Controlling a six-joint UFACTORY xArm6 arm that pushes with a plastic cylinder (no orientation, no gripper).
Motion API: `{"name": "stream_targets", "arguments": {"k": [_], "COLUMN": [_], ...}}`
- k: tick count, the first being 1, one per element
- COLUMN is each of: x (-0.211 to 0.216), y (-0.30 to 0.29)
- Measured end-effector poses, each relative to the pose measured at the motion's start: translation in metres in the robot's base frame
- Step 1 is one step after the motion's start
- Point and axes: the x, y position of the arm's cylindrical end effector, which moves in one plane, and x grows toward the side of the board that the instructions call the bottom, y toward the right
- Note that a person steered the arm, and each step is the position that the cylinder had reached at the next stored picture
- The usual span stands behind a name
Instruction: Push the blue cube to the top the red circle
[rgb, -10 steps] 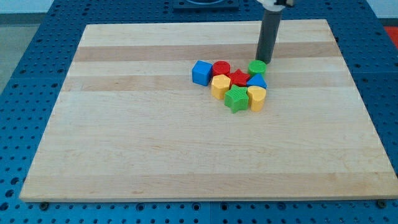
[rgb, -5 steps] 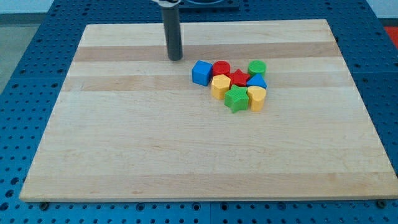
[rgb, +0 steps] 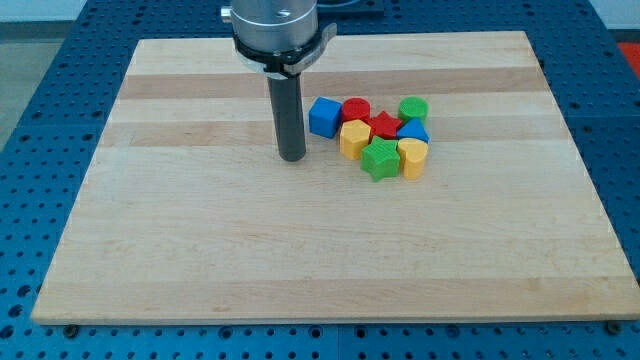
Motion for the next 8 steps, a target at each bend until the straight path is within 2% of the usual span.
{"name": "stream_targets", "arguments": {"k": [5,8], "x": [-0.072,-0.102], "y": [0.017,0.055]}}
